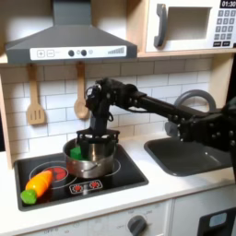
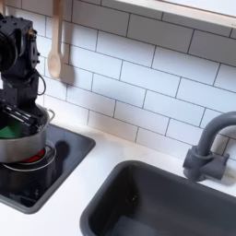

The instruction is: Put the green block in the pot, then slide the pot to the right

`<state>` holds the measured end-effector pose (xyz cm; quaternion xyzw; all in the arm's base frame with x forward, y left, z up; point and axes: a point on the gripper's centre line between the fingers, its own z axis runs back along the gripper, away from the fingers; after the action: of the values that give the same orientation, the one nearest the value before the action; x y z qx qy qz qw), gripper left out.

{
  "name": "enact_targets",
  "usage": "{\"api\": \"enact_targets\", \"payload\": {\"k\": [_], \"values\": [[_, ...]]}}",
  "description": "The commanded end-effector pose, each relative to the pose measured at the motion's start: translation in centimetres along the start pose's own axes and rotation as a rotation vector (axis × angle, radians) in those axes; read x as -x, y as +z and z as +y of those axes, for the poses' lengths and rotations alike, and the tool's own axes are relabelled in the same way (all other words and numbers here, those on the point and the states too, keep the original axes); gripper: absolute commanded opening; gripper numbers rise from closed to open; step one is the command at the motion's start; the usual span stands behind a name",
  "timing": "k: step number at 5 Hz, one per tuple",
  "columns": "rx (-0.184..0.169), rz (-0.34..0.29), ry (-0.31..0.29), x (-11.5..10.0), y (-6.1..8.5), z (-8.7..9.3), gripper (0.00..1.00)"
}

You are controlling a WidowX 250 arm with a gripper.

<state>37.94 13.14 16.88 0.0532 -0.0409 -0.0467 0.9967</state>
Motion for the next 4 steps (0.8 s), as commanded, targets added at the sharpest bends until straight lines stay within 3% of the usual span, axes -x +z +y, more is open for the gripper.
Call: {"api": "enact_targets", "payload": {"k": [1,4], "values": [[0.014,-0.003,-0.029,0.5,0.3,-1.7,1.0],[0.027,-0.003,-0.072,1.2,0.6,-3.6,1.0]]}}
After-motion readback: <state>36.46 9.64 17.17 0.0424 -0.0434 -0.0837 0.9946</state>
